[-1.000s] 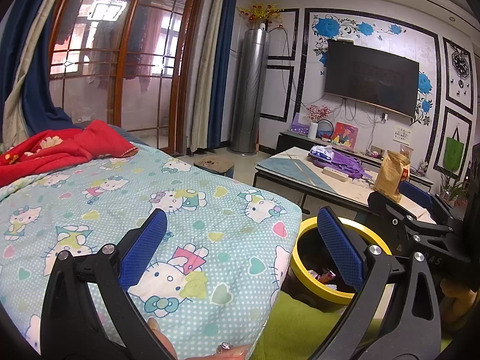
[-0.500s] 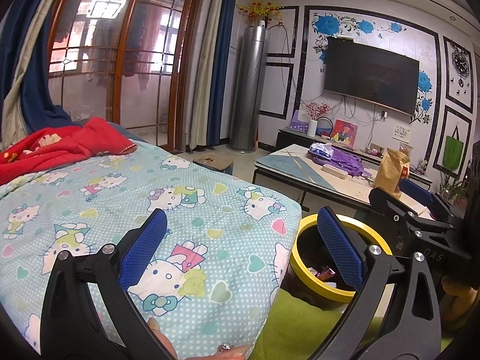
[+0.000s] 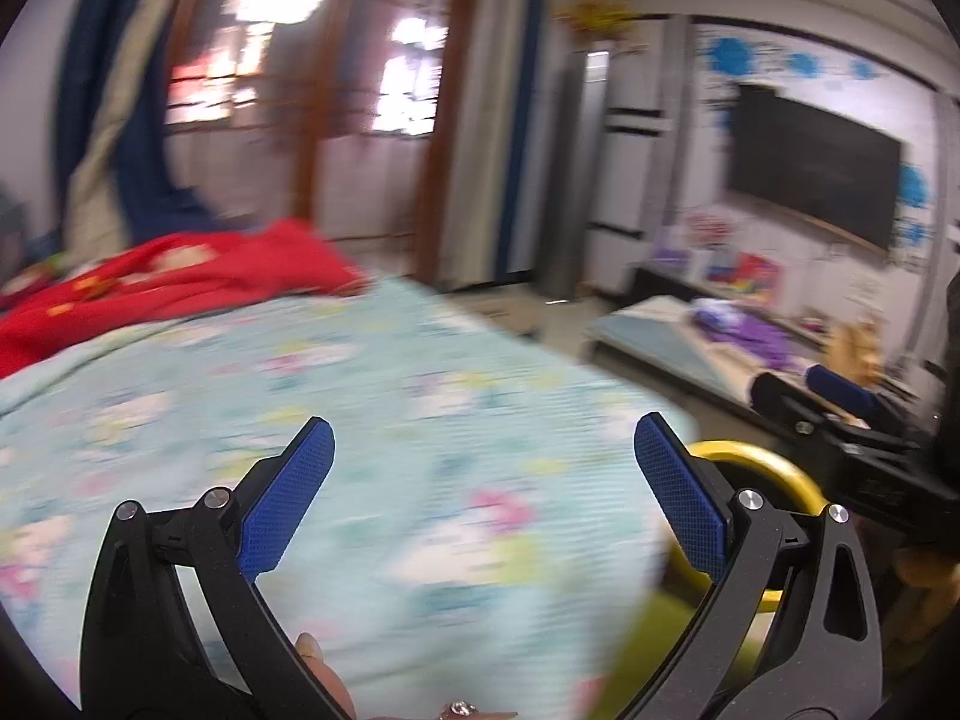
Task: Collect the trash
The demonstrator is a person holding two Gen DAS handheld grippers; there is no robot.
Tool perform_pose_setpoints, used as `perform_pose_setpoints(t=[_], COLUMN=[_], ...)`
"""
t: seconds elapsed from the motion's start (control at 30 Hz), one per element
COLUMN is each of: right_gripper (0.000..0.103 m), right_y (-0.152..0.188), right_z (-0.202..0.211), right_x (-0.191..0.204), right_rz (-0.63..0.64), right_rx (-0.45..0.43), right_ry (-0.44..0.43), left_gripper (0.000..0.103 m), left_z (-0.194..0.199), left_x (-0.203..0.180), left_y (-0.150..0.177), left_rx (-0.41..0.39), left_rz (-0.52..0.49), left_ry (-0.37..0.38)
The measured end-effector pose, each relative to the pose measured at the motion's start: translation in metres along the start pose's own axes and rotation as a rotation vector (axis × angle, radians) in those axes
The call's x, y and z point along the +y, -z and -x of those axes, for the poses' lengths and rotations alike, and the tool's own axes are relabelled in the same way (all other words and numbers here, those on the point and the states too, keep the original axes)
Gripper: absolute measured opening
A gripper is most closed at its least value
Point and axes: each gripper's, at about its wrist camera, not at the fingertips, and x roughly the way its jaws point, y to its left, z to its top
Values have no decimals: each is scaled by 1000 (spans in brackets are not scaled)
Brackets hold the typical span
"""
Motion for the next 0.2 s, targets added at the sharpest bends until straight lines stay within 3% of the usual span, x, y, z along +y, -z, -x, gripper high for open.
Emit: perform_pose_setpoints(t=[0.07, 0.13, 0.2], right_gripper=[97, 97, 97], right_y=[-6, -7, 1], right_z=[-32, -60, -84], right_x=[55, 115, 178], right_rz=[42, 92, 148], right_rx=[94, 205, 294], right_ry=[-148, -298, -417], left_gripper=[92, 92, 92], left_z=[4, 10, 16], left_x=[45, 117, 178], left_y=[0, 2, 8], left_rx=[33, 96, 164], left_rz=[48, 146, 243], left_ry=[-126, -339, -500])
